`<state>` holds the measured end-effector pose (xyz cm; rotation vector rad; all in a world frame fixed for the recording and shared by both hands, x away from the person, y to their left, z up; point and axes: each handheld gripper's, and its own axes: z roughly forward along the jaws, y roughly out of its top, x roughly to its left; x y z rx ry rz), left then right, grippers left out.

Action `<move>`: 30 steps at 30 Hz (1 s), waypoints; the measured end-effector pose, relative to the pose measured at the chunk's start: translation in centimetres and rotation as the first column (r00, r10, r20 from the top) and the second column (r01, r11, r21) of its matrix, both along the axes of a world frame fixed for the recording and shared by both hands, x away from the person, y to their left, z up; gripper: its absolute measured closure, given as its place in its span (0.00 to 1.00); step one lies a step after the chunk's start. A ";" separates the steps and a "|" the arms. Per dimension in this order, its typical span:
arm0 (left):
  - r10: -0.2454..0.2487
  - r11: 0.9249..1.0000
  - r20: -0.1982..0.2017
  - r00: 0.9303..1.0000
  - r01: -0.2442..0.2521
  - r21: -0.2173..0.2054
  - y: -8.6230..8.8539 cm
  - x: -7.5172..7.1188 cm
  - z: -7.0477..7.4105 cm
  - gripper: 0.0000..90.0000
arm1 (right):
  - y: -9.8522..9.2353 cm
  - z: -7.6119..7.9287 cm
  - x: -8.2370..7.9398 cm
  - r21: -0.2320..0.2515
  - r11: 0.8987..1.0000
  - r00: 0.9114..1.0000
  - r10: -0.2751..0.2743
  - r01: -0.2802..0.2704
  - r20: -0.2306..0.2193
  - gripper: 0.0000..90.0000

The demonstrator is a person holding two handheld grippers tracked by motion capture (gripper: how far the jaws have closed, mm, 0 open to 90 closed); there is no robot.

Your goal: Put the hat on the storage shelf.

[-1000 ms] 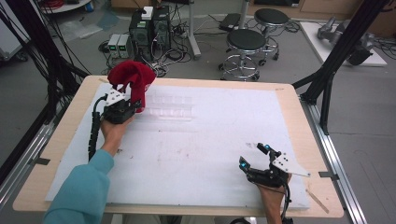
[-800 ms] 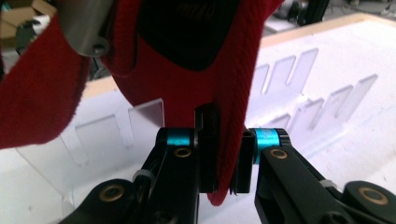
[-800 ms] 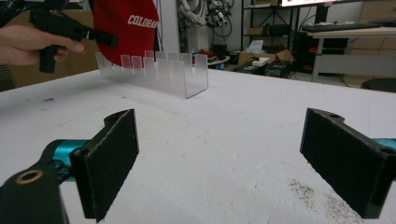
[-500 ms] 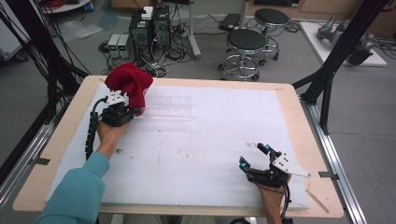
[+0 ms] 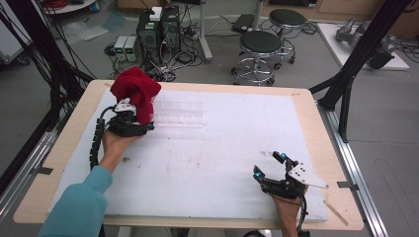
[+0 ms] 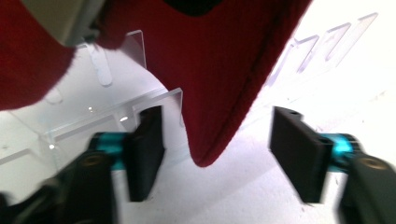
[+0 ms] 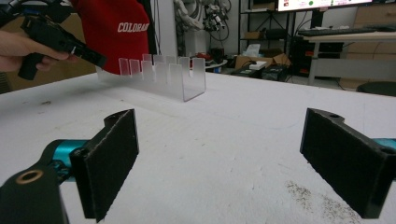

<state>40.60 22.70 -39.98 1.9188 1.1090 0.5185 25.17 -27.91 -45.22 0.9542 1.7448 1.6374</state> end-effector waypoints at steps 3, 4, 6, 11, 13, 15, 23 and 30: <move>-0.039 0.999 -0.037 0.999 0.037 -0.038 0.4 -0.4 0.2 0.17 | 0.0 0.0 0.0 0.000 1.000 1.000 -0.003 0.003 0.005 0.12; -0.057 0.997 -0.033 0.998 0.055 -0.050 0.5 -0.6 0.2 0.14 | 0.0 0.0 0.0 0.000 1.000 1.000 -0.002 0.002 0.005 0.12; -0.078 0.995 0.050 0.996 0.081 -0.064 1.0 -1.8 0.3 0.14 | 0.0 0.0 0.0 -0.001 1.000 1.000 -0.003 0.003 0.007 0.12; -0.117 0.985 0.126 0.985 0.131 -0.113 2.8 -4.4 -0.1 0.14 | 0.1 0.0 -0.1 -0.005 1.000 1.000 -0.004 0.004 0.011 0.12; -0.122 0.981 0.142 0.982 0.141 -0.133 3.7 -5.4 -0.4 0.14 | 0.1 0.0 -0.1 -0.007 1.000 1.000 -0.005 0.005 0.010 0.12; -0.127 0.979 0.166 0.978 0.150 -0.135 4.5 -6.5 -0.7 0.14 | 0.1 0.0 -0.1 -0.009 1.000 1.000 -0.007 0.007 0.007 0.12; -0.105 0.971 0.298 0.949 0.163 -0.177 8.5 -10.8 -2.5 0.14 | 0.3 0.0 -0.2 -0.021 1.000 1.000 -0.015 0.016 0.020 0.12; -0.073 0.959 0.355 0.932 0.163 -0.233 10.1 -13.1 -4.7 0.14 | 0.3 0.0 -0.2 -0.027 0.999 0.999 -0.025 0.026 0.022 0.12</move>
